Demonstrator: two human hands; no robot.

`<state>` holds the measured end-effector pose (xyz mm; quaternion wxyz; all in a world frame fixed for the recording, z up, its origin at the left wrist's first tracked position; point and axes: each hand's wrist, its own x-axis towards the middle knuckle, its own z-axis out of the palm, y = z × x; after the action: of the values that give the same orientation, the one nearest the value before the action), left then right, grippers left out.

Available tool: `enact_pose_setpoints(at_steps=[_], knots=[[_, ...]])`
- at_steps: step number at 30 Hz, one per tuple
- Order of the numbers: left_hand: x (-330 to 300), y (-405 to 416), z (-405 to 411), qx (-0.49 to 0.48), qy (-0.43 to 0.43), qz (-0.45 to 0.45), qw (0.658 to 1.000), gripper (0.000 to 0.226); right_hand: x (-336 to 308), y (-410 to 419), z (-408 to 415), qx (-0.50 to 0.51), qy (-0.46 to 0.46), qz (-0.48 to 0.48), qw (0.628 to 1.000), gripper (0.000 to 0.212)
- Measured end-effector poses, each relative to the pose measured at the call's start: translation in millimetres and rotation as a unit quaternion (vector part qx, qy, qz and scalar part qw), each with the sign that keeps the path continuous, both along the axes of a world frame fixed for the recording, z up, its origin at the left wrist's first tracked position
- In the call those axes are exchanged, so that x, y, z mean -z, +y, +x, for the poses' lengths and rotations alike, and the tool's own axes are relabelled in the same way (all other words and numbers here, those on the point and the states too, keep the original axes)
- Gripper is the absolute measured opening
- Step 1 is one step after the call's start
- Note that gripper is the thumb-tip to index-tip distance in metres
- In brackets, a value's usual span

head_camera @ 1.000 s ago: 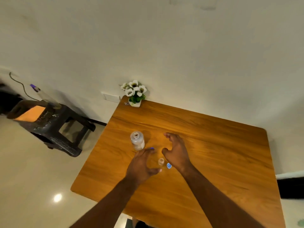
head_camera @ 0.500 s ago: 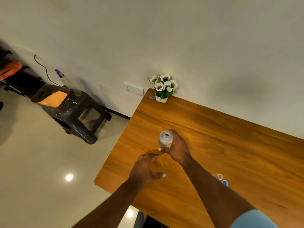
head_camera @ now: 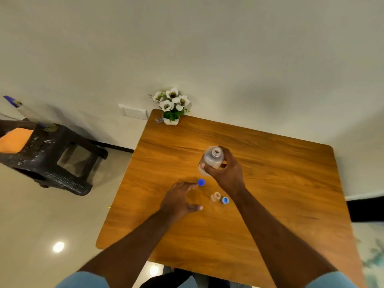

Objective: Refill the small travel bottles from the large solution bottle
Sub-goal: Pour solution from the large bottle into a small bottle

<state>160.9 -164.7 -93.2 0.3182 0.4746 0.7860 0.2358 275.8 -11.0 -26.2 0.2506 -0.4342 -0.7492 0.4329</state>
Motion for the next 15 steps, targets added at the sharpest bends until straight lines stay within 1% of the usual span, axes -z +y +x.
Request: enact_pose_setpoints(at_steps=[5,8,12,15], knots=[[11.1,33.9,24.4,0.053,0.019,-0.017,0.998,0.078,-21.6,14.4,57.8,0.069,-0.002,0.025,0.997,0.067],[20.3,43.7,34.5,0.063,0.028,-0.002,0.998,0.073,-31.4,13.9,88.8,0.107,0.000,0.029,0.994,0.065],[29.4,51.0,40.8,0.058,0.034,0.021,0.997,0.057,-38.2,8.9,119.6,0.138,0.001,0.046,0.989,0.066],[28.3,51.0,42.1,0.048,0.033,0.022,0.998,0.043,-40.2,4.7,130.7,0.159,0.012,0.039,0.986,0.068]])
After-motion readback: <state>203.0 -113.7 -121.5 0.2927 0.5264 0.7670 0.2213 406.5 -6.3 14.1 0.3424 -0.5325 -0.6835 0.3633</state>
